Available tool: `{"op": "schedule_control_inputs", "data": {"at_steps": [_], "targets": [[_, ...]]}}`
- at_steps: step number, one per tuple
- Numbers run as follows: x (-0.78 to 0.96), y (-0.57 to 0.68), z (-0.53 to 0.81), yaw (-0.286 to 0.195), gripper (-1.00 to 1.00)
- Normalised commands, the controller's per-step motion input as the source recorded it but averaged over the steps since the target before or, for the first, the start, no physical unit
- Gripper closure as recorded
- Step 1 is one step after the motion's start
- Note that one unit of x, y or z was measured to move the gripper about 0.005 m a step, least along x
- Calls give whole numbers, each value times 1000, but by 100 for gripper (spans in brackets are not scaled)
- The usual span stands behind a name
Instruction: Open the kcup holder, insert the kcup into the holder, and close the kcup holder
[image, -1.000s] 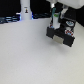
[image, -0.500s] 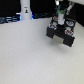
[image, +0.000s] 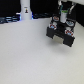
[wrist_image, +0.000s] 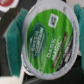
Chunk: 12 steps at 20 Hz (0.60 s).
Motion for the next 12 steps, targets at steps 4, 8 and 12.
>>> {"op": "schedule_control_inputs", "data": {"at_steps": [4, 8, 12], "targets": [[-16, 7, -266, 20, 100], [27, -56, -209, 2, 100], [50, -50, -158, -21, 100]]}}
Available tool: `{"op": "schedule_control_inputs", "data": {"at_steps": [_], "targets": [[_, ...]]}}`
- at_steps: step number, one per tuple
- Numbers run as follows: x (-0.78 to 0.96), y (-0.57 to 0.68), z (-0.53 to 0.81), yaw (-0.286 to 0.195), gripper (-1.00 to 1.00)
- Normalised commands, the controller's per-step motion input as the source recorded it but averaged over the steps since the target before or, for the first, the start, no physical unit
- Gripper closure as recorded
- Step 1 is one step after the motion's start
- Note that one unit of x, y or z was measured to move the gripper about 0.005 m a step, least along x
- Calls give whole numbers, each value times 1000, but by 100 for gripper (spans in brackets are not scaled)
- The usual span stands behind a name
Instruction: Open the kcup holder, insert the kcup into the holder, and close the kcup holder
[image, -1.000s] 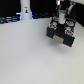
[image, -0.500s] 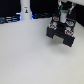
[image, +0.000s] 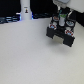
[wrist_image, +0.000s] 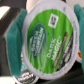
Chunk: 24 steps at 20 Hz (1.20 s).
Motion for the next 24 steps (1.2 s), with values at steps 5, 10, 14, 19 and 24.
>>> {"op": "schedule_control_inputs", "data": {"at_steps": [5, 10, 14, 19, 24], "targets": [[30, -20, -172, -5, 100], [19, -10, -189, -1, 100], [-11, -53, 104, 0, 100], [119, -154, 395, -61, 100], [25, -66, 2, -26, 100]]}}
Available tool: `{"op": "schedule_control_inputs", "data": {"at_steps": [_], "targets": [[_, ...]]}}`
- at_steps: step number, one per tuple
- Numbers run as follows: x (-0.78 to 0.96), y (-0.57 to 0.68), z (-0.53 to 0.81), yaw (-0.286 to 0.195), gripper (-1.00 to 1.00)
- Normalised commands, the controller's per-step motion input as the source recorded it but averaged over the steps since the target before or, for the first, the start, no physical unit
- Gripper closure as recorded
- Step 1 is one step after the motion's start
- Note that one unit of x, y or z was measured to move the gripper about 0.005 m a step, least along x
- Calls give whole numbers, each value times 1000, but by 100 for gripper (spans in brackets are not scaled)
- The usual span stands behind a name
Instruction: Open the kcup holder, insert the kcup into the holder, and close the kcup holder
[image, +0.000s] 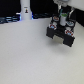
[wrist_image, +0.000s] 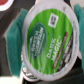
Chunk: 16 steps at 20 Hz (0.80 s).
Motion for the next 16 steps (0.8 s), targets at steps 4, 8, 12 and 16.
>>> {"op": "schedule_control_inputs", "data": {"at_steps": [4, 8, 12, 16], "targets": [[2, -87, -244, 0, 100], [7, -31, -222, -1, 100], [7, -34, -239, 0, 100], [17, -8, -271, 4, 100]]}}
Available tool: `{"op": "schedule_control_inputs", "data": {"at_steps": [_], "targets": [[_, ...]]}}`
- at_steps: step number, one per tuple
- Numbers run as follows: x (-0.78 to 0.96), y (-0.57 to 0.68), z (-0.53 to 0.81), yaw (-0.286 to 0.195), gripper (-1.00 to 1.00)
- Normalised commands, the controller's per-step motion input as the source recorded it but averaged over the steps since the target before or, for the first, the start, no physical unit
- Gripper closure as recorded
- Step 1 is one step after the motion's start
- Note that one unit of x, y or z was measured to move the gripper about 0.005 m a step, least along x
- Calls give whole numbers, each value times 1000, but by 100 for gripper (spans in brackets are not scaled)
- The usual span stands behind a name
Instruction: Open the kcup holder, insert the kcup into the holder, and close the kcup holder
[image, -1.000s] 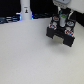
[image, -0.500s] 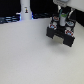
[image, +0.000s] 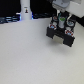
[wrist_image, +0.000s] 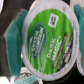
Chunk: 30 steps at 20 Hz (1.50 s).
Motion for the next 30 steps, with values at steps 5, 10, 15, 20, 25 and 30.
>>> {"op": "schedule_control_inputs", "data": {"at_steps": [5, 10, 15, 20, 25, 30], "targets": [[17, 18, -225, 19, 100], [6, 79, -58, 42, 100], [57, 100, 150, 81, -100], [68, 71, 187, 85, -100], [170, -56, 408, 87, -100], [226, -258, 511, 84, -100]]}}
